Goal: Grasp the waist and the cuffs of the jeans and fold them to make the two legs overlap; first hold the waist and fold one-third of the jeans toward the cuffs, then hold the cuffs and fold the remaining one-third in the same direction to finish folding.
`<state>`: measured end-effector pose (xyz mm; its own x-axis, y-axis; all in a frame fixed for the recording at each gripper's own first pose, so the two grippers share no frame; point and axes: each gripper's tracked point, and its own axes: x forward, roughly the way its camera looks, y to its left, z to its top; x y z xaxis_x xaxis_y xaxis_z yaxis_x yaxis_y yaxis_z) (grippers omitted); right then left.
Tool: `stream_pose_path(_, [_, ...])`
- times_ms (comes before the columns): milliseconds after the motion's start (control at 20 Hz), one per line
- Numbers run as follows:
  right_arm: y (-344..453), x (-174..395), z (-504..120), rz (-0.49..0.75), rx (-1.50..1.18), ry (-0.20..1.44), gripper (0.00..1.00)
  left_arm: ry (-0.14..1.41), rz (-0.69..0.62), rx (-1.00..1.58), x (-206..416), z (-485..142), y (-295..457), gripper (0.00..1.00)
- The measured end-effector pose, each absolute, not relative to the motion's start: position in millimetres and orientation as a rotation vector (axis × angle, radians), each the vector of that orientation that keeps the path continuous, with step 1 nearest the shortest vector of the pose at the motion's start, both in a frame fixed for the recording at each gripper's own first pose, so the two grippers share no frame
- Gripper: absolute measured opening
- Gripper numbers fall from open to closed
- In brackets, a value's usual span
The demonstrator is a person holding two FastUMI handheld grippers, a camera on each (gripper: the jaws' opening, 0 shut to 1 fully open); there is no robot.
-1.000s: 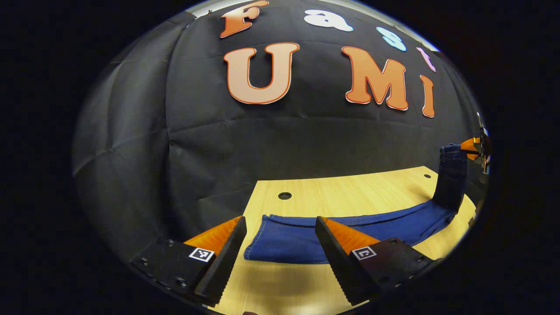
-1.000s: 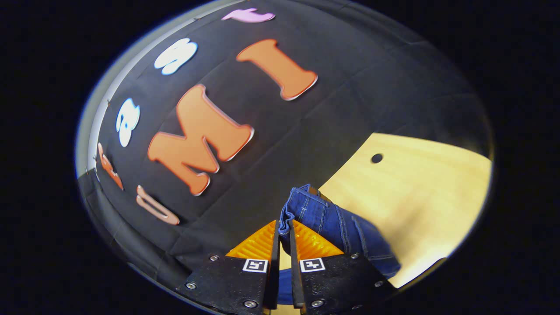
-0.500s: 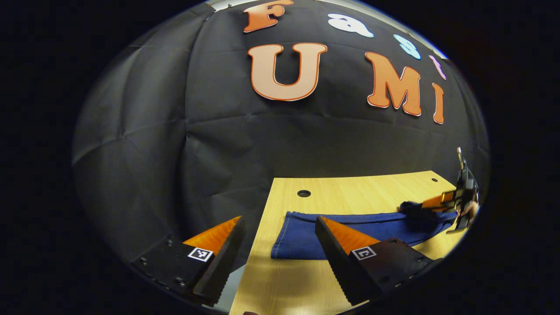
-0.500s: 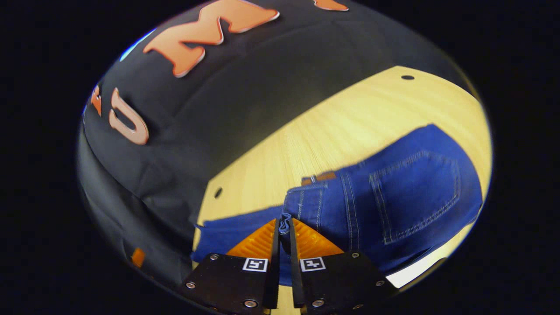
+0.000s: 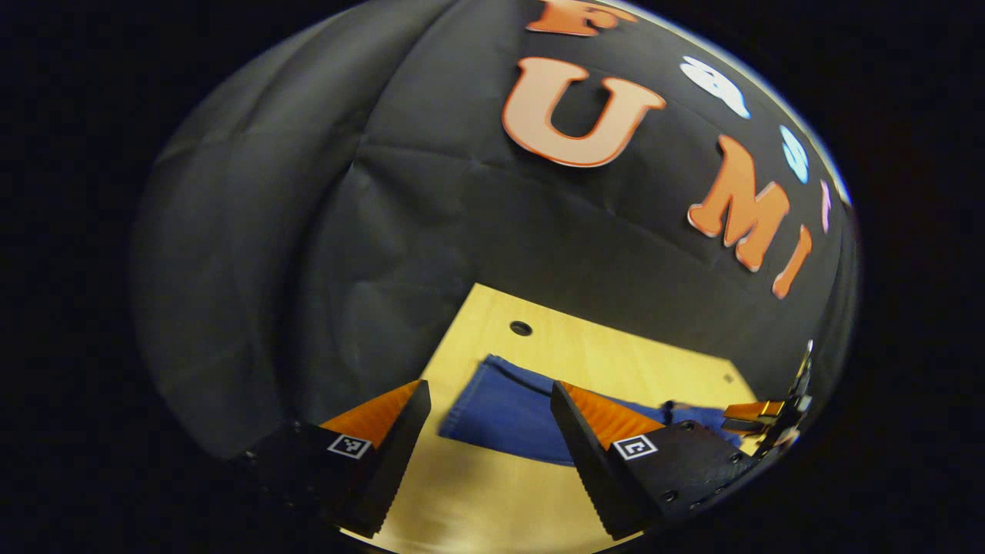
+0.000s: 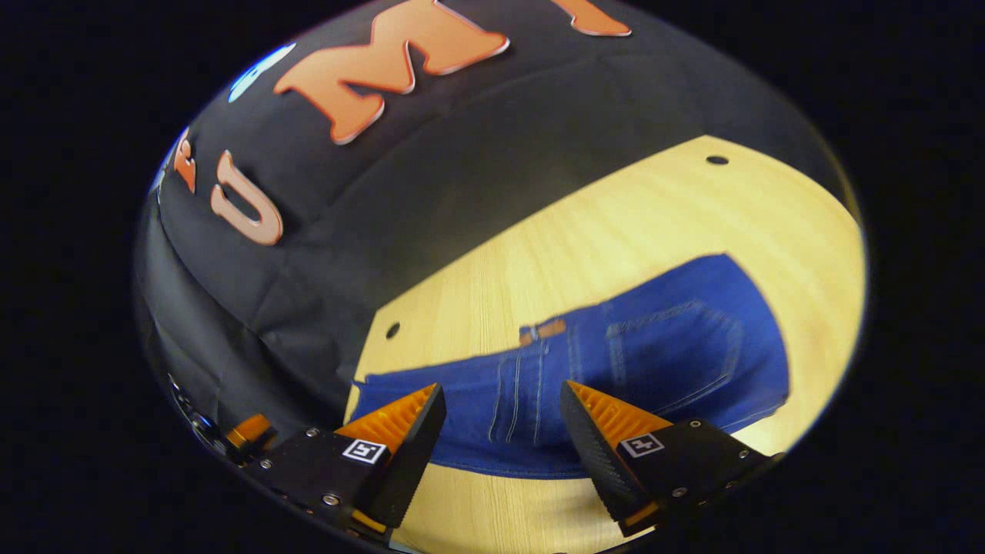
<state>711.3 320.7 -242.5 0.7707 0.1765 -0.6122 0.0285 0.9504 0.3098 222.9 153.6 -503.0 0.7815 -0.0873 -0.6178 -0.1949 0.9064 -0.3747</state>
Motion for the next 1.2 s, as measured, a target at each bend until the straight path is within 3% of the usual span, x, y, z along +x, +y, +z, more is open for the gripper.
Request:
stream_pose_path(200, [277,707,-174,0.042,0.378,0.573,0.95,0.847,0.091,-0.805,210,-530,121,0.98])
stream_pose_path(400, [244,694,-156,-0.013,0.402,0.546,0.95,0.988,0.244,-1.012,193,-566,134,0.97])
stream_pose_path(700, [203,684,-149,-0.087,0.417,0.565,0.95,1.007,0.354,-1.073,205,-609,160,0.97])
stream_pose_path(1000, [196,691,-132,-0.100,0.482,0.545,0.95,0.971,0.295,-1.117,244,-623,141,0.93])
stream_pose_path(1200, [192,694,-128,-0.120,0.509,0.536,0.95,0.839,0.274,-1.241,293,-629,117,0.92])
